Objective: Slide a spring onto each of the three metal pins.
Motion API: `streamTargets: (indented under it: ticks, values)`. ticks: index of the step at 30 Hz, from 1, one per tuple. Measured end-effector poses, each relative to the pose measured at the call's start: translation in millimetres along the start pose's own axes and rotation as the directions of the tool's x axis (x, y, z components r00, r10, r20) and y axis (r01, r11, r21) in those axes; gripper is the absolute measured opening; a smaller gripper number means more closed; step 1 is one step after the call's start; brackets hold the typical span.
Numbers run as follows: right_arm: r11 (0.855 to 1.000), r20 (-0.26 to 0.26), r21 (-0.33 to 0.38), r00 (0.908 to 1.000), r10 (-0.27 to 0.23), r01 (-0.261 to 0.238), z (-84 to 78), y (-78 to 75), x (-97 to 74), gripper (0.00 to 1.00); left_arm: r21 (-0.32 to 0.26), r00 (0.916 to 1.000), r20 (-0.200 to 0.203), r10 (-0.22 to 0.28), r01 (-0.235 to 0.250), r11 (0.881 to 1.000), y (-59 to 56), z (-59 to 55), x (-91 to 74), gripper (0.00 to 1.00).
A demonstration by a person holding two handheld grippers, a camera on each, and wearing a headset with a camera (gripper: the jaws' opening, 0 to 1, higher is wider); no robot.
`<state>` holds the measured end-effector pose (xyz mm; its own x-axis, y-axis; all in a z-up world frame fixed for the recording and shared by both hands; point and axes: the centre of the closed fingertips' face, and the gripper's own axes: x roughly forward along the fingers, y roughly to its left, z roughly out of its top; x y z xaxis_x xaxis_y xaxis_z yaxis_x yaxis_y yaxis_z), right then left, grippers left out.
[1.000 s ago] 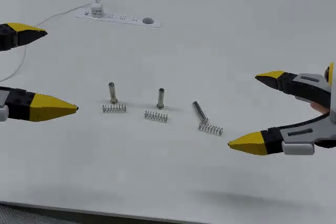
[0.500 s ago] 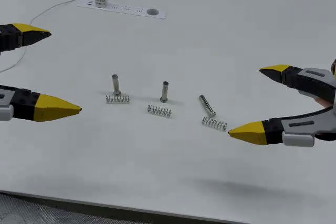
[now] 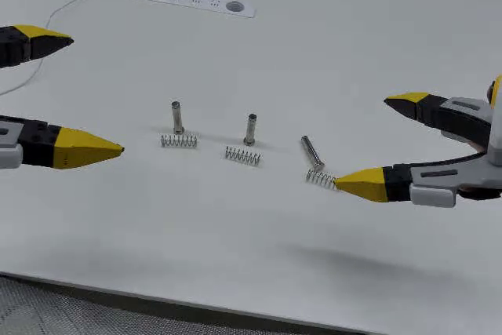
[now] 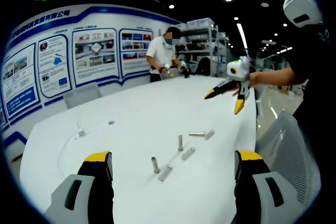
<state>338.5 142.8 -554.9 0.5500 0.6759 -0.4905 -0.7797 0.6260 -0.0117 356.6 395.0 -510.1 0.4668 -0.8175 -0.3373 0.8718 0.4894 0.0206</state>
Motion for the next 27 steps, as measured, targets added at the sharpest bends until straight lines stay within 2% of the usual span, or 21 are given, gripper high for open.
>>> streamTargets:
  ticks: [1, 3, 8, 14, 19, 27]
  values:
    - [1.000, -0.012, 0.002, 0.9999, -0.008, 0.008, -0.4, -1.3, 1.0, 0.87, -0.002, 1.0000, 0.001, -0.001, 0.001, 1.000, -0.2, -0.3, 0.5, 0.98]
    - [0.999, 0.009, -0.011, 0.9993, -0.035, 0.035, 5.0, -6.0, 1.5, 0.80, -0.008, 1.0000, 0.005, 0.002, -0.002, 1.000, 0.7, -0.2, 1.1, 0.99]
    - [0.999, 0.038, 0.038, 0.9987, -0.034, 0.033, 13.1, -11.3, 5.7, 0.80, -0.023, 0.9999, -0.001, 0.012, -0.012, 1.000, 5.5, -3.2, 1.9, 0.99]
    - [0.998, -0.002, 0.052, 0.9993, -0.037, 0.037, 0.4, -14.9, 17.1, 0.78, -0.031, 0.9991, -0.041, -0.004, 0.003, 1.000, 4.1, -14.5, 5.1, 0.99]
    - [0.998, -0.047, 0.050, 0.9986, -0.026, 0.028, -12.1, -13.9, 28.7, 0.76, -0.045, 0.9986, -0.050, -0.014, 0.012, 0.999, 3.6, -19.7, 9.8, 0.98]
    - [0.997, -0.066, 0.071, 0.9974, -0.031, 0.035, -19.0, -20.5, 41.2, 0.72, -0.050, 0.9981, -0.058, -0.020, 0.017, 0.999, 5.2, -22.7, 15.4, 0.97]
